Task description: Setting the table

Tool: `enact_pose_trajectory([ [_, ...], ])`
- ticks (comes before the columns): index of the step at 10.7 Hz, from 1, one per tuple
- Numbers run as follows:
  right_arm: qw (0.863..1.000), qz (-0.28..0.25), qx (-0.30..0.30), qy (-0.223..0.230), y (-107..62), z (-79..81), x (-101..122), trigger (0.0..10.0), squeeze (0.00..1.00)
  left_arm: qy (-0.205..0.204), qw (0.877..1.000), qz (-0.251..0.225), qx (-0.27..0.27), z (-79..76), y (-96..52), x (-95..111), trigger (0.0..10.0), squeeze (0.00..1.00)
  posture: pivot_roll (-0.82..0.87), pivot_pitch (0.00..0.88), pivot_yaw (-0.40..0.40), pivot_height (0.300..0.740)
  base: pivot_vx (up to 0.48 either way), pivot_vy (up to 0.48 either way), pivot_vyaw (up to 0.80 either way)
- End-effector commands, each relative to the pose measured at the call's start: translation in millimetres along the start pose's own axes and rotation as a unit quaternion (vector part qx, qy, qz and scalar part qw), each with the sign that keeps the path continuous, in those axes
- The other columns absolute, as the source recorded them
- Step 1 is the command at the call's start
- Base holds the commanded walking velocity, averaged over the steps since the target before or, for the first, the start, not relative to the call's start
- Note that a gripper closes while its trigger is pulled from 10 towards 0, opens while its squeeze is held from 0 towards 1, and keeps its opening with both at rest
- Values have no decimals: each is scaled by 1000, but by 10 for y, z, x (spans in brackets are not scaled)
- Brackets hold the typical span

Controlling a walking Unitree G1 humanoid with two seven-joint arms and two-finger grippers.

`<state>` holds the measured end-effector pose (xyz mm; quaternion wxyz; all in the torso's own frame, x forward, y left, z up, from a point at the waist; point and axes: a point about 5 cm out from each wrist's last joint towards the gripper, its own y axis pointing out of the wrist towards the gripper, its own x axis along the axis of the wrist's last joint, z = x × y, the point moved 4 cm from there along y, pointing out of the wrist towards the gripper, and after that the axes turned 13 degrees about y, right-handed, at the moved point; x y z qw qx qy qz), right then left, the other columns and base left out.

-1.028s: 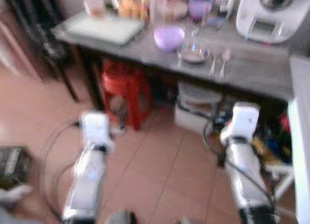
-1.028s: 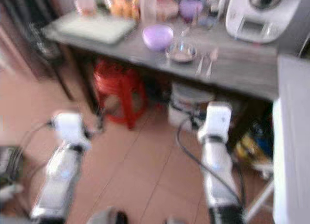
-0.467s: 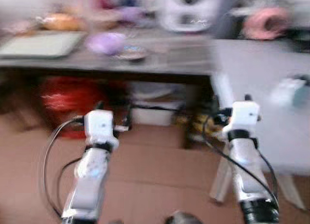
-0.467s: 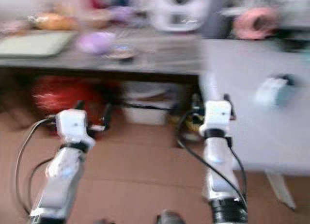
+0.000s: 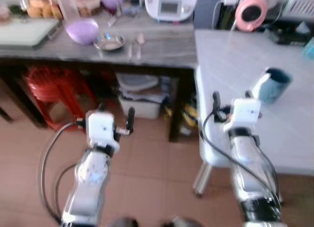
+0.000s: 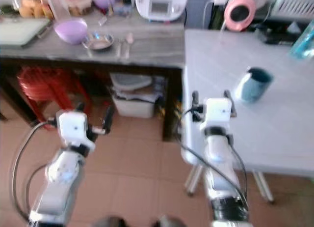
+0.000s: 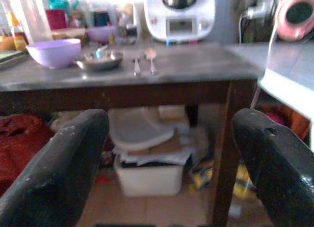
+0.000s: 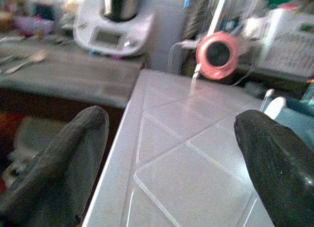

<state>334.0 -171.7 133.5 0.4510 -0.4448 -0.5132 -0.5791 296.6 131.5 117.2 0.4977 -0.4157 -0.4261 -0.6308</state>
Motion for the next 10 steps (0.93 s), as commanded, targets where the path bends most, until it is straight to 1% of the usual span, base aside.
enact_pose_trajectory([
  [1, 1000, -8, -6, -6, 13, -66, 60, 10000, 0, 8, 1000, -9, -4, 10, 23, 53, 10000, 0, -7, 127, 12, 740, 0, -480, 0],
  [2, 1000, -10, -7, -7, 18, -78, 72, 10000, 0, 8, 1000, -7, -3, 20, 15, 42, 10000, 0, -9, 132, 12, 740, 0, -480, 0],
  [3, 1000, -12, -10, -9, 21, -107, 87, 10000, 0, 7, 1000, -4, -5, 6, -9, 30, 10000, 0, -10, 137, 12, 740, 0, -480, 0],
  [5, 1000, -12, -15, -10, 27, -134, 97, 10000, 0, 11, 1000, -6, -14, -42, -8, 44, 10000, 0, -11, 145, 12, 740, 0, -480, 0],
  [6, 1000, -11, -17, -7, 40, -133, 108, 10000, 0, 3, 1000, -2, -16, -50, 5, 43, 10000, 0, -12, 156, 15, 740, 0, 0, 0],
  [8, 1000, -10, -20, -4, 89, -157, 125, 10000, 0, 8, 1000, -1, -16, -35, 10, 36, 10000, 0, -14, 161, 15, 740, 0, 0, 0],
  [10, 1000, -12, -13, -8, 135, -139, 146, 10000, 0, 9, 1000, -5, -11, -5, 42, 54, 10000, 0, -11, 165, 10, 740, 0, 0, 0],
])
